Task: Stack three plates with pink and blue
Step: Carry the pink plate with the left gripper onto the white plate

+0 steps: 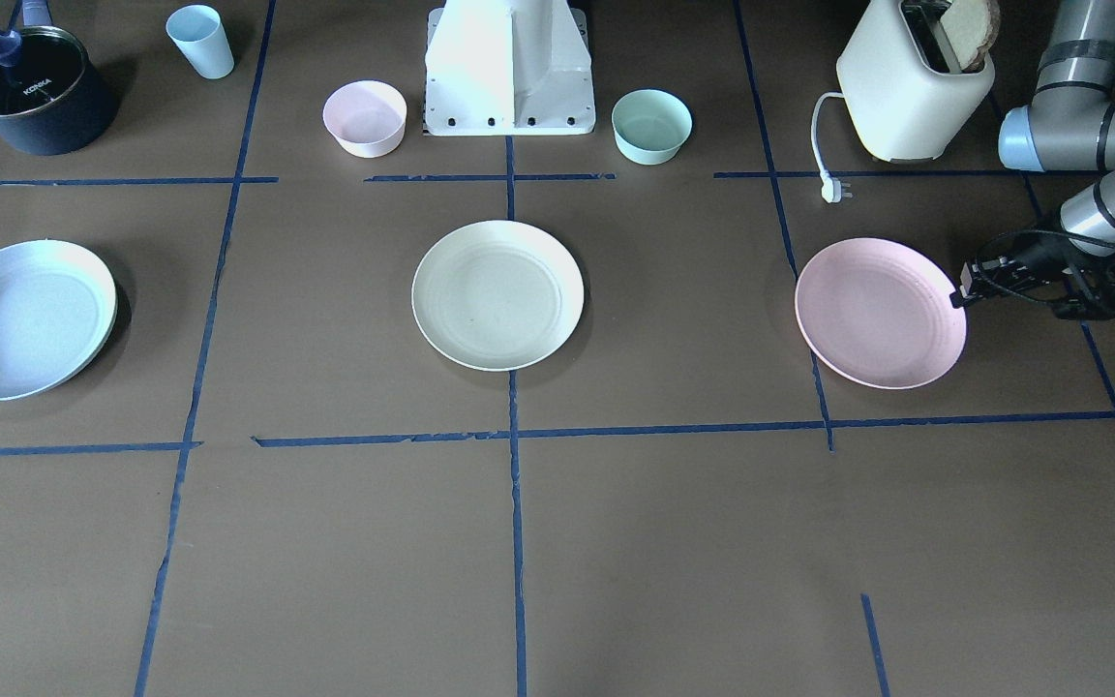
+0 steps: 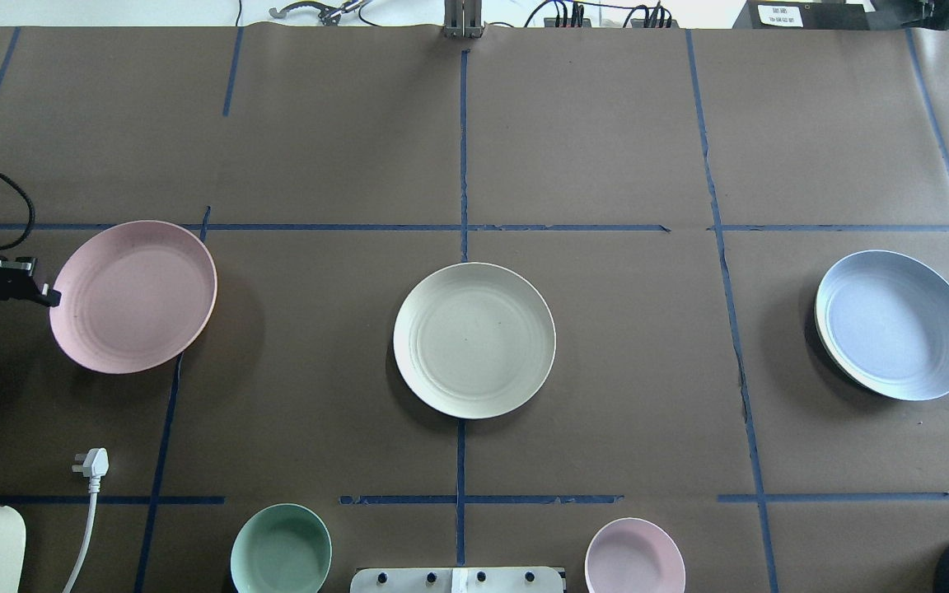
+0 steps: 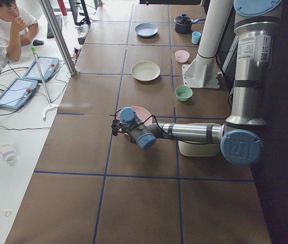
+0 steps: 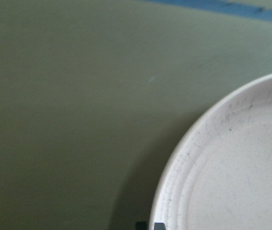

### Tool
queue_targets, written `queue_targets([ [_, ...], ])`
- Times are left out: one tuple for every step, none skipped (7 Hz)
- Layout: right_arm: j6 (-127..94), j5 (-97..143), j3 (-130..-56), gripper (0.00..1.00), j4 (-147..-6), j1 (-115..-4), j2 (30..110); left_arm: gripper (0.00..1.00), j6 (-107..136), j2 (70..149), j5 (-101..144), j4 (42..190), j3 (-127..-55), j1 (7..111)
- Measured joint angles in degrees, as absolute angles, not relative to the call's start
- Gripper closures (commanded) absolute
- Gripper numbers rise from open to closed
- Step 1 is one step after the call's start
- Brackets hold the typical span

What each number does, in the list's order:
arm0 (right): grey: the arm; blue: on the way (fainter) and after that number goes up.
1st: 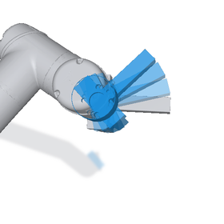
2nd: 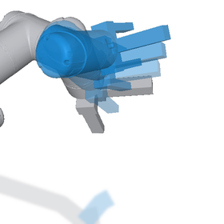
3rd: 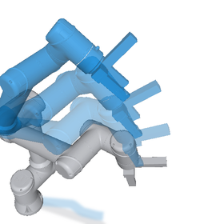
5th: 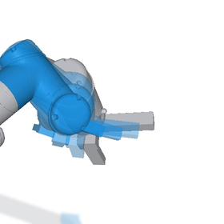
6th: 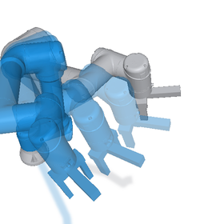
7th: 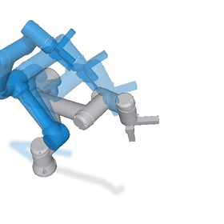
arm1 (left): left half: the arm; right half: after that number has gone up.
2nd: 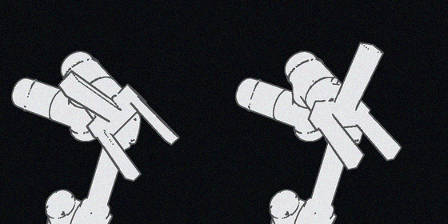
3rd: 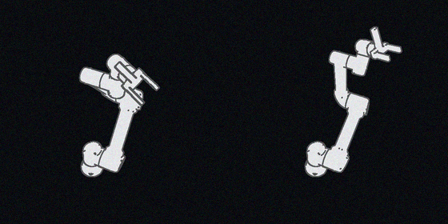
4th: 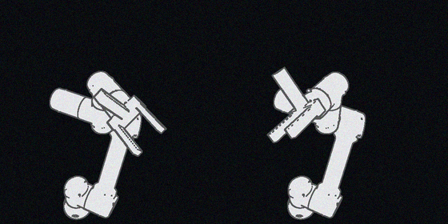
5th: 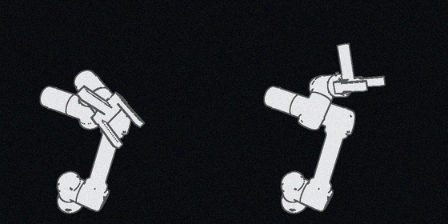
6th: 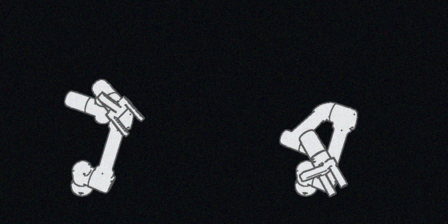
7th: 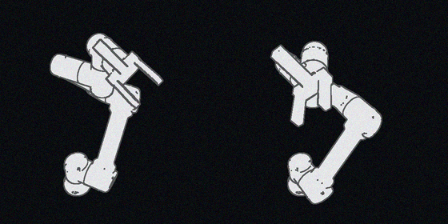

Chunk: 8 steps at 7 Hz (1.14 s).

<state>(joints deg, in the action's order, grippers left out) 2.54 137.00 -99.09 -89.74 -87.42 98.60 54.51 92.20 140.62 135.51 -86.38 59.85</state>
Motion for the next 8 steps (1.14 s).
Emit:
queue_targets([
  [2.5, 137.0, -99.1, 0.0, -89.7, -87.4, 98.6, 1.0, 56.9, 95.2, 142.5, 135.9, -86.9, 59.7],
  [2.5, 136.9, -99.1, 0.0, -89.7, -87.3, 98.6, 1.0, 60.5, 99.4, 143.6, 136.2, -87.2, 58.7],
  [2.5, 136.9, -99.1, 0.0, -89.7, -87.3, 98.5, 1.0, 64.7, 103.8, 144.0, 136.3, -87.7, 56.2],
  [2.5, 137.0, -99.2, 0.0, -89.7, -87.3, 98.5, 1.0, 69.1, 108.0, 143.6, 136.2, -88.8, 52.4],
  [2.5, 137.0, -99.3, 0.0, -89.7, -87.3, 98.5, 1.0, 72.6, 111.8, 140.5, 136.0, -90.0, 47.2],
  [2.5, 137.0, -99.4, 0.0, -89.7, -87.2, 98.4, 1.0, 74.4, 114.9, 133.8, 135.5, -90.6, 40.9],
  [2.4, 137.0, -99.4, 0.0, -89.7, -87.1, 98.1, 1.0, 75.0, 116.6, 127.6, 134.8, -90.8, 35.8],
  [2.3, 137.0, -99.4, 0.0, -89.8, -86.8, 98.0, 1.0, 75.2, 117.5, 123.7, 133.9, -90.7, 33.1],
])
